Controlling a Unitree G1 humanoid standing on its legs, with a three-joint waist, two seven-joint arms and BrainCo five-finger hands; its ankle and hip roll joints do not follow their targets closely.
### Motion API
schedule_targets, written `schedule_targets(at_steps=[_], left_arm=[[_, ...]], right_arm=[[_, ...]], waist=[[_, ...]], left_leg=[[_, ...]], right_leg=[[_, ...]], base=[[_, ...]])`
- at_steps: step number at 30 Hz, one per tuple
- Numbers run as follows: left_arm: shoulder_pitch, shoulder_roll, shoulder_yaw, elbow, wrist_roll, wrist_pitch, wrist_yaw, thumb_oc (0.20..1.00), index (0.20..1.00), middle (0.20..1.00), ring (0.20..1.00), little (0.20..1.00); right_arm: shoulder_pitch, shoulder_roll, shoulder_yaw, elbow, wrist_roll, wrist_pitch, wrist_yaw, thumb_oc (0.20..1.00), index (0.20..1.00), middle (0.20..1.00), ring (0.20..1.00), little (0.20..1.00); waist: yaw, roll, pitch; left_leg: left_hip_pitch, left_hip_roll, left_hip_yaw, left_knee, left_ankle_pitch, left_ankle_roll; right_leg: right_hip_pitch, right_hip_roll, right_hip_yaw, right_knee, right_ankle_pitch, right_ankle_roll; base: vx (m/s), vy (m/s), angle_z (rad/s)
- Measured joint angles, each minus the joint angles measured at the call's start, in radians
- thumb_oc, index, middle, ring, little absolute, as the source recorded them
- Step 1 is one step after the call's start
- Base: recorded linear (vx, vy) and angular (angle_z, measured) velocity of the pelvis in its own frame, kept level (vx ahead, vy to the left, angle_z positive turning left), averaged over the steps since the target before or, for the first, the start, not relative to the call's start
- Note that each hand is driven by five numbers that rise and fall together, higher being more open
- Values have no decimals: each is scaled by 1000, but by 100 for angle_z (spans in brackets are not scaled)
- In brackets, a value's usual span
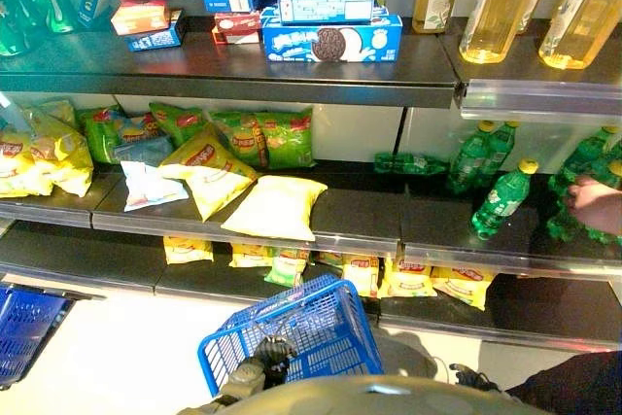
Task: Pick up the snacks into the basket
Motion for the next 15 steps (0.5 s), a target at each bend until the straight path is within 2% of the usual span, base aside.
schedule_targets(at_steps=[15], left_arm=[[-8, 0, 18, 0, -9, -1, -2, 200, 200, 200, 200, 200]], right_arm=[[-13, 0, 0, 1, 0, -1, 0, 1000, 1000, 1000, 1000, 1000]], waist=[[-1, 8, 26]], left_leg=[[2, 0, -3, 0, 0, -1]], right_leg=[[4, 1, -2, 0, -2, -1]], base=[[0, 0, 0]])
